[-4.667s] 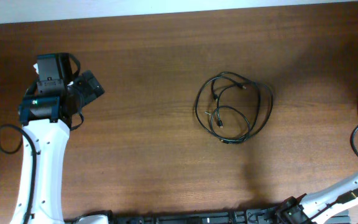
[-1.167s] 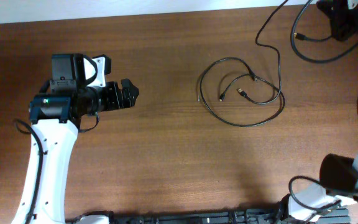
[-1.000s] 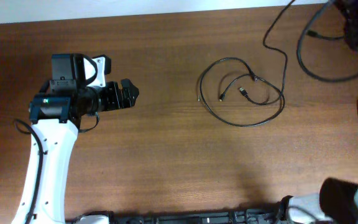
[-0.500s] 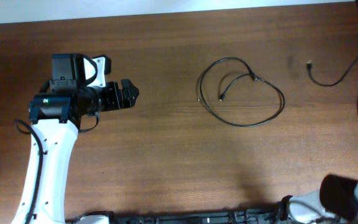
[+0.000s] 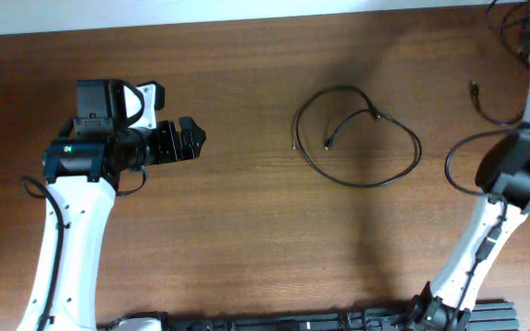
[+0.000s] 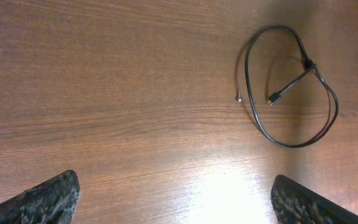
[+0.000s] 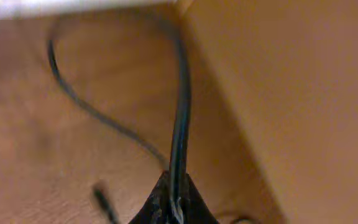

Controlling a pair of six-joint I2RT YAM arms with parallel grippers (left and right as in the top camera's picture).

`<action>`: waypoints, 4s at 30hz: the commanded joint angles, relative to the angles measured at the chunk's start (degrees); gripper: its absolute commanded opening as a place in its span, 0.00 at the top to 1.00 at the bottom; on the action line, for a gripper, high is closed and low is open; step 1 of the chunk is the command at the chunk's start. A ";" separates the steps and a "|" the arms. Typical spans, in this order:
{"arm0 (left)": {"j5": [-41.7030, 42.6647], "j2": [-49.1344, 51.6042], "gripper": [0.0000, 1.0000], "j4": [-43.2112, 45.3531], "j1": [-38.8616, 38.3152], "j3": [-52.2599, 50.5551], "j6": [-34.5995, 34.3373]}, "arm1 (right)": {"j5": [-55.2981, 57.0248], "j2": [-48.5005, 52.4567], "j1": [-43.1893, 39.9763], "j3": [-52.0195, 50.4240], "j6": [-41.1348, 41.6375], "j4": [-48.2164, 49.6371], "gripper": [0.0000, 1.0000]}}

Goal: Untangle cables

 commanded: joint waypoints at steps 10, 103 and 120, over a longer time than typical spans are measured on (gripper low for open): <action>0.17 -1.03 0.01 0.09 -0.15 0.66 0.94 | -5.46 9.79 -2.78 -0.42 0.70 9.70 0.90; 0.20 -1.03 0.01 0.09 -0.20 0.66 0.94 | -16.55 -12.48 38.25 -7.58 19.21 -30.91 0.96; 0.20 -1.03 0.01 0.09 -0.20 0.66 0.94 | -21.35 -0.09 18.14 -11.56 10.69 -7.61 0.87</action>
